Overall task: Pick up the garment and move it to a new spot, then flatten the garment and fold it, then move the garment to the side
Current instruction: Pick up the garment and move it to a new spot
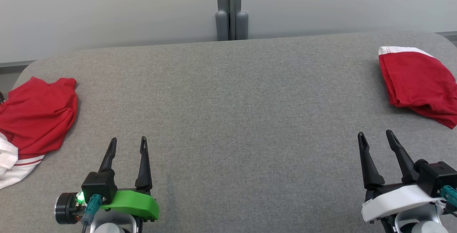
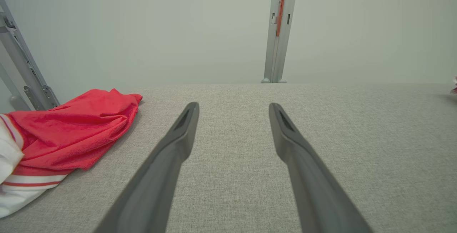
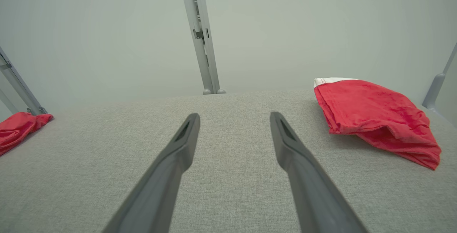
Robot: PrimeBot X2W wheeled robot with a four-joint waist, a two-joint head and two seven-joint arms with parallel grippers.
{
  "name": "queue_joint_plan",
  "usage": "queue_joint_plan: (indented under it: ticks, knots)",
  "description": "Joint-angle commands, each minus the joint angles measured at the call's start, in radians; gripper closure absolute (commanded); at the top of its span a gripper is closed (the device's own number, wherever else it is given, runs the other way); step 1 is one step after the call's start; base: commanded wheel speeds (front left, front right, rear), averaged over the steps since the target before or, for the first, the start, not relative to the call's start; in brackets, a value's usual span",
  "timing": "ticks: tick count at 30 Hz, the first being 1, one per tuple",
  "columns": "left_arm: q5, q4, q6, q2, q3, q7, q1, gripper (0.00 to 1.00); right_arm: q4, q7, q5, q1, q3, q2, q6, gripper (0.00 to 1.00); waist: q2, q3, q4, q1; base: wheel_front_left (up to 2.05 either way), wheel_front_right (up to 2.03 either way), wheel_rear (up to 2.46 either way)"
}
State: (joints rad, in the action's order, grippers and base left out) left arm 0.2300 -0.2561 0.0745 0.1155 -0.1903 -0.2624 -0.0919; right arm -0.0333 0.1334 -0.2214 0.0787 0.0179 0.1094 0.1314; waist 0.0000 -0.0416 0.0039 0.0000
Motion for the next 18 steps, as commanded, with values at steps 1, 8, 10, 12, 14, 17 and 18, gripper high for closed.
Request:
queue_joint_plan:
  ticks: [1,8,10,12,14,17,18]
  knots:
    - [0.003,-0.001,-0.001,0.006,0.000,-0.003,0.012,0.00,-0.005,-0.001,0.002,0.015,0.002,-0.001,-0.001,0.00,0.0000,0.001,0.001,0.0000,0.00,0.00,0.00]
    - [0.001,0.004,-0.001,0.006,-0.008,-0.003,-0.002,0.00,-0.011,0.001,0.001,0.020,0.011,-0.004,-0.002,0.00,0.0000,0.000,0.014,0.0000,0.00,0.00,0.00]
    - [-0.004,0.013,-0.001,0.003,-0.010,-0.003,-0.018,0.00,-0.021,-0.003,0.005,0.021,0.014,-0.003,-0.001,0.00,0.0000,-0.006,0.034,0.0000,0.00,0.00,0.00]
    - [-0.006,0.026,0.000,-0.003,-0.006,-0.003,-0.035,0.00,-0.037,-0.007,0.009,0.014,0.012,0.003,-0.001,0.00,0.0000,-0.016,0.067,0.0000,0.00,0.00,0.00]
    - [-0.006,0.037,0.000,-0.010,-0.002,-0.003,-0.043,0.00,-0.054,-0.012,0.012,0.008,0.009,0.008,-0.001,0.00,0.0000,-0.020,0.109,0.0000,0.00,0.00,0.00]
    - [-0.008,0.052,0.002,-0.019,0.012,-0.003,-0.049,0.00,-0.084,-0.027,0.016,-0.002,0.005,0.013,-0.001,0.00,0.0000,-0.027,0.183,0.0000,0.00,0.00,0.00]
    - [-0.009,0.058,0.001,-0.021,0.017,-0.003,-0.050,0.00,-0.093,-0.033,0.018,-0.005,0.002,0.015,-0.001,0.00,0.0000,-0.030,0.205,0.0000,0.00,0.00,0.00]
